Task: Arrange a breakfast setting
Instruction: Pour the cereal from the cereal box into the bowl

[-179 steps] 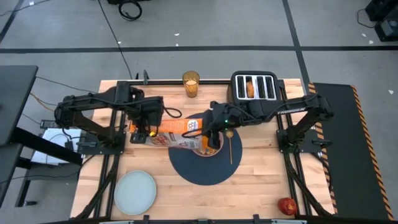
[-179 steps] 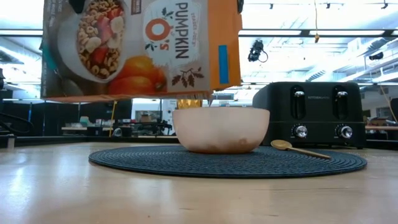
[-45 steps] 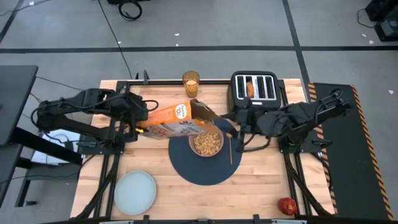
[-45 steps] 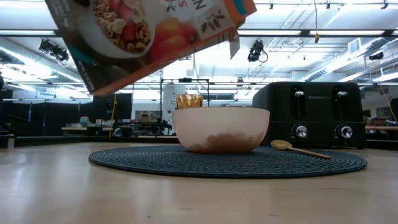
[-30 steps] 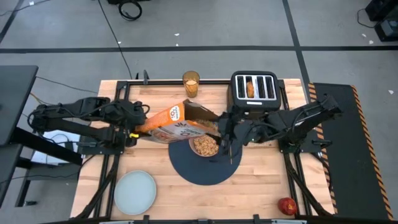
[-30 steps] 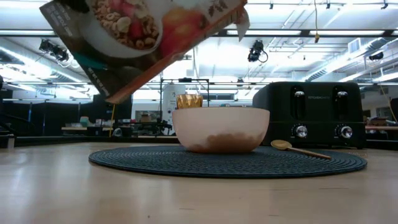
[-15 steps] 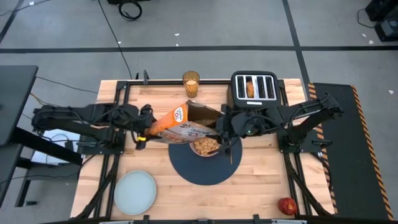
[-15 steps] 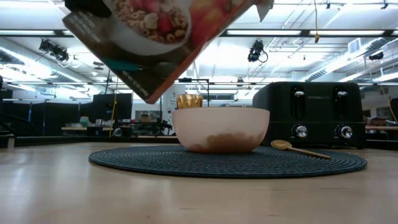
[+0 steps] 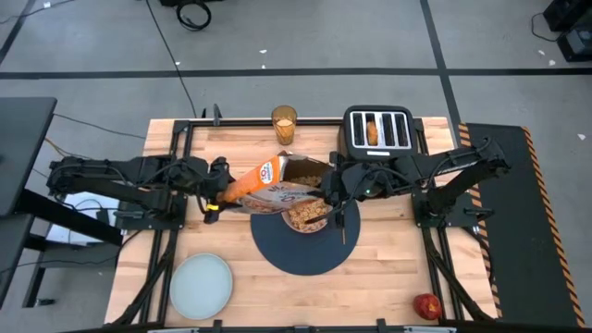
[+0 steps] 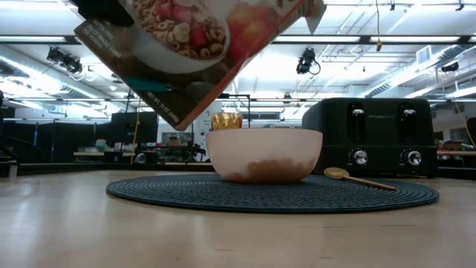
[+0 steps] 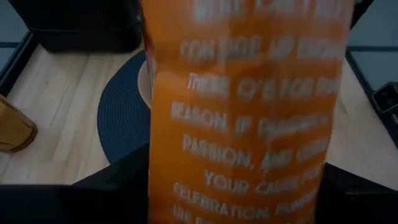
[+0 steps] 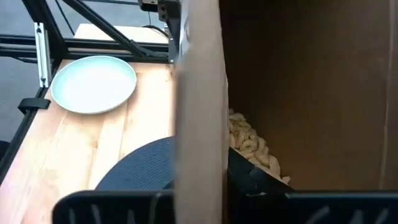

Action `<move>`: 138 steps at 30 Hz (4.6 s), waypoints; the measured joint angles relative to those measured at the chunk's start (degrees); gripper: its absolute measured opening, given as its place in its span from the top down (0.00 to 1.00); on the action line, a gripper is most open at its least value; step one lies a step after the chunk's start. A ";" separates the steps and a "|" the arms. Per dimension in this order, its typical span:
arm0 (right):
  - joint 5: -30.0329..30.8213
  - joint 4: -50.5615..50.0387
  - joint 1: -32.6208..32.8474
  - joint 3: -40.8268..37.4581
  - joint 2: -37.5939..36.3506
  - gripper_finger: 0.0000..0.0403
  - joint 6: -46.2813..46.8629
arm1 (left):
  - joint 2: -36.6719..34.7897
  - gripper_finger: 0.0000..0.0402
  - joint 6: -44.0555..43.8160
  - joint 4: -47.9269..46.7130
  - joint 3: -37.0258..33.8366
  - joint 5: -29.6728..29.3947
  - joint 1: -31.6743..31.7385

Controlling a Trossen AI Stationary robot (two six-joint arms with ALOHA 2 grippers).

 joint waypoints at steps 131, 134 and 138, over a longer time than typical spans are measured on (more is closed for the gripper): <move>18.78 0.55 14.98 4.61 1.44 0.53 9.33 | -3.41 0.57 -18.23 9.27 -8.84 -71.98 8.42; 18.75 0.55 14.98 4.61 1.44 0.53 9.33 | -3.38 0.73 -18.72 9.01 -8.25 -72.24 10.17; 18.75 0.53 15.07 4.61 1.44 0.53 9.40 | -3.43 0.90 -18.60 9.26 -7.78 -77.20 10.54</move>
